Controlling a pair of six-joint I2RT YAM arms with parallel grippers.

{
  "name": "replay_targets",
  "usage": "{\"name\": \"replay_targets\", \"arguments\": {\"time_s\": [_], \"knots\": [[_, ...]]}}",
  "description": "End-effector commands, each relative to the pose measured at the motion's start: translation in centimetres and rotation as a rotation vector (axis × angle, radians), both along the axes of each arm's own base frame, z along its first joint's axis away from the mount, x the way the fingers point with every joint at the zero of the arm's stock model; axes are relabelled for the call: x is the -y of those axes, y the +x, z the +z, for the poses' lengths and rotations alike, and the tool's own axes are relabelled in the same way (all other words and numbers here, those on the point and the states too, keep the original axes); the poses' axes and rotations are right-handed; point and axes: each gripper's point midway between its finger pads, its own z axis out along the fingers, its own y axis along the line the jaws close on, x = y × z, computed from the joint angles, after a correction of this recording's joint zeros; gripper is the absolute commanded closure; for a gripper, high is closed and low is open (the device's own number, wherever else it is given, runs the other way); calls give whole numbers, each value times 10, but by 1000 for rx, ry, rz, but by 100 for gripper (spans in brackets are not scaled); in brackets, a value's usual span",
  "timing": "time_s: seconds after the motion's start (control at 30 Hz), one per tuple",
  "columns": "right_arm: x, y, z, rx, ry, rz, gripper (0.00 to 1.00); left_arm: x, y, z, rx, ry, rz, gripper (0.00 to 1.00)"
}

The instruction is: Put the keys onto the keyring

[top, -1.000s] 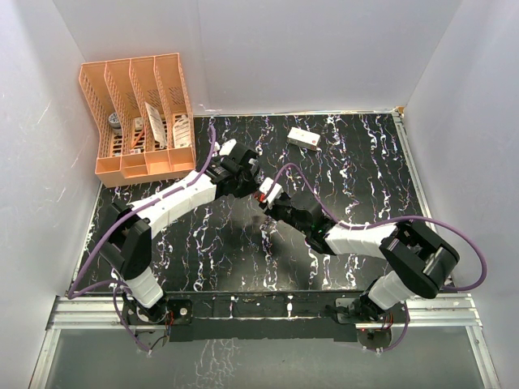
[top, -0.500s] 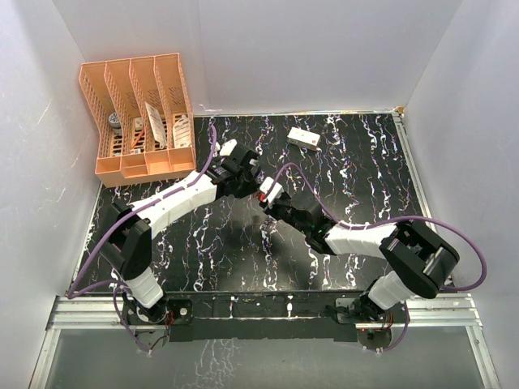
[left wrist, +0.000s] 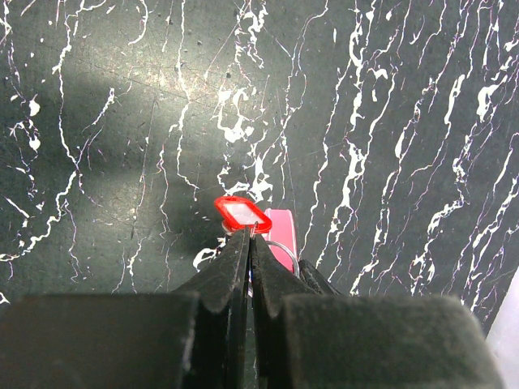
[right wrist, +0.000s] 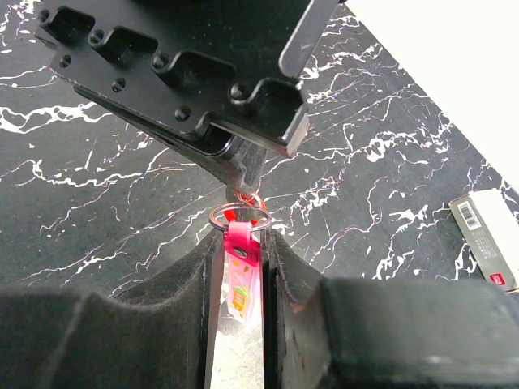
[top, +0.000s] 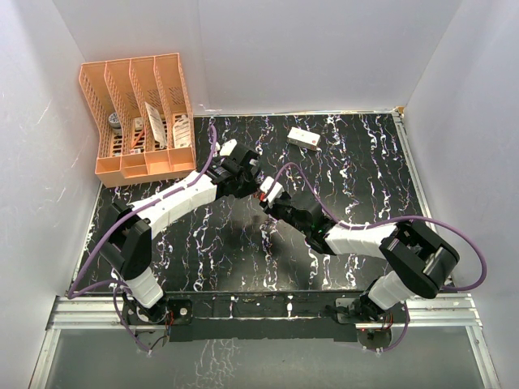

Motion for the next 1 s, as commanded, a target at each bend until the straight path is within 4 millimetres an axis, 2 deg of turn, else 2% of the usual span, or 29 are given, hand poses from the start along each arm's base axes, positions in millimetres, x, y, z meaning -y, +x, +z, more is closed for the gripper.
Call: {"name": "replay_targets", "arguments": {"time_s": [0.0,0.97], "knots": [[-8,11,37,84,92,-20,100,3,-3,5,-2,0,-4,100],[-12,9,33,67,93,-1,100,6,2,15,22,-7,-4,100]]}}
